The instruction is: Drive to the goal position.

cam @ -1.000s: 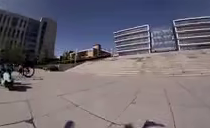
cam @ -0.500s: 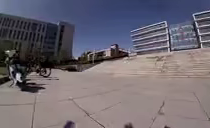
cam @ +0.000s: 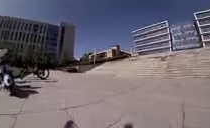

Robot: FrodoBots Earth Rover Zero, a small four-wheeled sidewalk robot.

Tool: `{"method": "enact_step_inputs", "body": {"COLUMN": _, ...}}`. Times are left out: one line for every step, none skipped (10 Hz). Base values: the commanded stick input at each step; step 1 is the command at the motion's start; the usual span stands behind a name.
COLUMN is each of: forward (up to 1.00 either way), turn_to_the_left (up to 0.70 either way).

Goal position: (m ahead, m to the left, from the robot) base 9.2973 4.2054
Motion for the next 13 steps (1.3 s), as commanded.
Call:
{"method": "enact_step_inputs", "body": {"forward": 1.0, "turn_to_the_left": 0.0}}
{"method": "enact_step_inputs", "body": {"forward": 1.0, "turn_to_the_left": 0.0}}
{"method": "enact_step_inputs", "body": {"forward": 1.0, "turn_to_the_left": 0.0}}
{"method": "enact_step_inputs", "body": {"forward": 1.0, "turn_to_the_left": 0.0}}
{"method": "enact_step_inputs", "body": {"forward": 1.0, "turn_to_the_left": 0.0}}
{"method": "enact_step_inputs", "body": {"forward": 1.0, "turn_to_the_left": 0.0}}
{"method": "enact_step_inputs", "body": {"forward": 1.0, "turn_to_the_left": 0.0}}
{"method": "enact_step_inputs", "body": {"forward": 1.0, "turn_to_the_left": 0.0}}
{"method": "enact_step_inputs", "body": {"forward": 1.0, "turn_to_the_left": 0.0}}
{"method": "enact_step_inputs", "body": {"forward": 1.0, "turn_to_the_left": 0.0}}
{"method": "enact_step_inputs", "body": {"forward": 1.0, "turn_to_the_left": 0.27}}
{"method": "enact_step_inputs", "body": {"forward": 1.0, "turn_to_the_left": 0.4}}
{"method": "enact_step_inputs", "body": {"forward": 1.0, "turn_to_the_left": 0.4}}
